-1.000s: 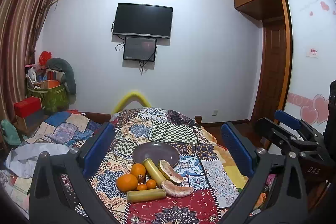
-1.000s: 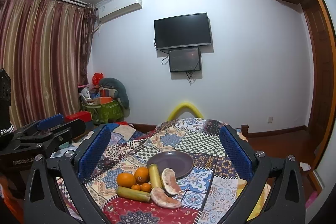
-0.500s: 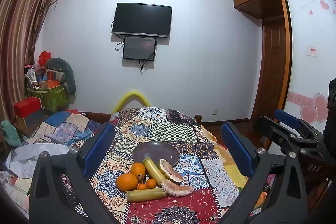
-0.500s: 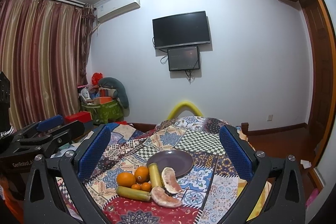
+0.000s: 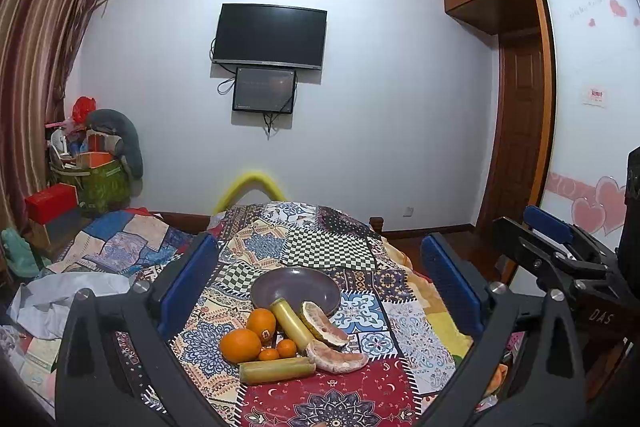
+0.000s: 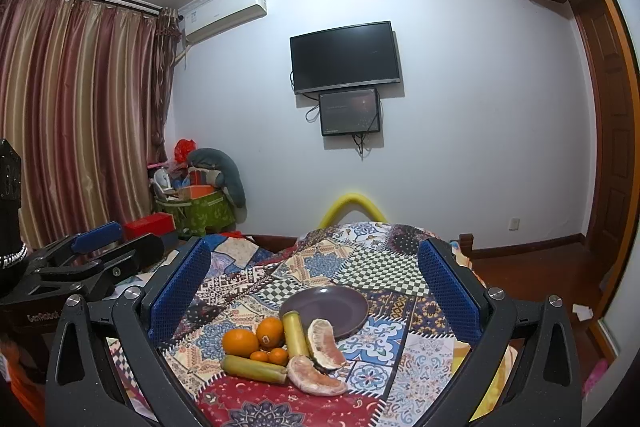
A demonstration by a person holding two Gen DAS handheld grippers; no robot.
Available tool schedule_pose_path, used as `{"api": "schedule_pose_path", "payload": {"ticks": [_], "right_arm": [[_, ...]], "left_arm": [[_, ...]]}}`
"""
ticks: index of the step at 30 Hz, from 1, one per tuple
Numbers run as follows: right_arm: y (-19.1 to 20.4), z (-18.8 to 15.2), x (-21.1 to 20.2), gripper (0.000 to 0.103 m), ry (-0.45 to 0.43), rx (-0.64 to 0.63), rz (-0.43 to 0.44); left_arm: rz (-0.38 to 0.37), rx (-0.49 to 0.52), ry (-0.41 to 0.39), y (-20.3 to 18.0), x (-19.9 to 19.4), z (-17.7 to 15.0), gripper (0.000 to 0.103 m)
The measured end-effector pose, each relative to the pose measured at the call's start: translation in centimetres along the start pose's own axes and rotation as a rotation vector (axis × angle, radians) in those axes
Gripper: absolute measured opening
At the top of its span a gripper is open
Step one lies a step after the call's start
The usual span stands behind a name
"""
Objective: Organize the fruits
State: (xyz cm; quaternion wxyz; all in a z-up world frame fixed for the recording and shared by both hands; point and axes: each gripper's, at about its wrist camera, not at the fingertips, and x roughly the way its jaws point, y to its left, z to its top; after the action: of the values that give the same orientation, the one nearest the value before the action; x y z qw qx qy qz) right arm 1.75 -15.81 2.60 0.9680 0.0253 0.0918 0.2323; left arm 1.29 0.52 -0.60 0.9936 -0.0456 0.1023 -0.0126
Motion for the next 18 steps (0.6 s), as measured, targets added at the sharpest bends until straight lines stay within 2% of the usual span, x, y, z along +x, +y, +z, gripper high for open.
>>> {"api": "schedule_pose_path", "payload": {"ticks": [18], "right_arm": [[-0.15, -0.08, 0.07, 0.103, 0.001, 0.001, -0.002]], "left_arm": [[-0.003, 0.002, 0.001, -0.02, 0.27, -0.07, 0.103]]}}
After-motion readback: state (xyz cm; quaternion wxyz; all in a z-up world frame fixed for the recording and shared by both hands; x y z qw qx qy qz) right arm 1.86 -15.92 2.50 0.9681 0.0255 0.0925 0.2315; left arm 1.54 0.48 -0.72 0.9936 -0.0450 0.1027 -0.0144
